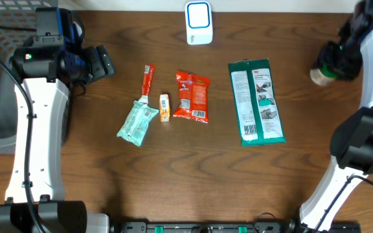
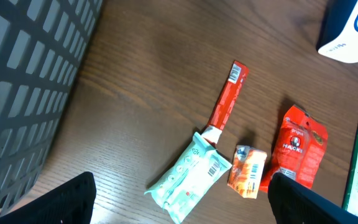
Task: Scan the item barcode
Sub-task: 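Carry the jar to the right table edge and release it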
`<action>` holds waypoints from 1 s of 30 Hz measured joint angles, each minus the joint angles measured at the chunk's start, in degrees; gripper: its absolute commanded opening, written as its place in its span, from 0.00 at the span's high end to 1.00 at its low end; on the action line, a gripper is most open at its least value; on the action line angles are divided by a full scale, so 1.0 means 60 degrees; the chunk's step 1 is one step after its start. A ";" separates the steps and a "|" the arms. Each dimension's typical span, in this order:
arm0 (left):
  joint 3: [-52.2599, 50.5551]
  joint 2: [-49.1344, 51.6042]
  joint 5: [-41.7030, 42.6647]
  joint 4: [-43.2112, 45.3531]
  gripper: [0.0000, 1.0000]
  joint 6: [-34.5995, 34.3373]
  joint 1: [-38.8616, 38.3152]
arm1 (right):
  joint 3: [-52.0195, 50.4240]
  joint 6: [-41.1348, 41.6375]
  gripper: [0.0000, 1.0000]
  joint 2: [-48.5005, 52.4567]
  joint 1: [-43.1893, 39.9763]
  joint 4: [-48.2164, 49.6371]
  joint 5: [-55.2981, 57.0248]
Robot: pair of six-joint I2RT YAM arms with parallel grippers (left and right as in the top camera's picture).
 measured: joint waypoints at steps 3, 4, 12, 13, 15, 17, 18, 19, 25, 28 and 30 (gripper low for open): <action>0.0000 0.0000 0.0000 -0.0004 0.12 0.0000 0.0000 | -0.0933 -0.0029 0.94 0.0015 -0.0474 0.0619 0.0000; 0.0000 0.0000 0.0000 -0.0004 0.11 0.0000 0.0000 | -0.1206 -0.0033 0.94 0.0015 -0.0641 0.0805 0.0000; 0.0000 0.0000 0.0000 0.0000 0.12 0.0000 0.0000 | -0.2838 -0.0047 0.92 0.0025 -0.1690 0.2058 0.0015; 0.0000 0.0000 0.0000 0.0000 0.12 0.0000 0.0000 | -0.3013 -0.0062 0.92 0.0025 -0.1785 0.2204 0.0025; 0.0000 0.0000 0.0000 -0.0004 0.12 0.0000 0.0000 | -0.3253 -0.0066 0.79 0.0025 -0.1909 0.2397 0.0025; 0.0000 0.0000 0.0000 -0.0004 0.12 0.0000 0.0000 | -0.3497 -0.0066 0.41 0.0025 -0.2018 0.2641 0.0029; 0.0000 0.0000 0.0000 0.0000 0.12 0.0000 0.0000 | -0.3574 -0.0066 0.23 0.0025 -0.2058 0.2721 0.0033; 0.0000 0.0000 0.0000 -0.0004 0.12 0.0000 0.0000 | -0.3636 -0.0040 0.15 0.0025 -0.2073 0.2779 0.0036; 0.0000 0.0000 0.0000 -0.0004 0.12 0.0000 0.0000 | -0.3585 -0.0124 0.01 0.0025 -0.2113 0.2543 -0.0106; 0.0000 0.0000 0.0000 -0.0004 0.12 0.0000 0.0000 | -0.3104 -0.0131 0.01 0.0029 -0.2113 0.1851 -0.0200; 0.0000 0.0000 0.0000 0.0000 0.12 0.0000 0.0000 | -0.2430 -0.0131 0.01 0.0033 -0.2124 0.1209 -0.0240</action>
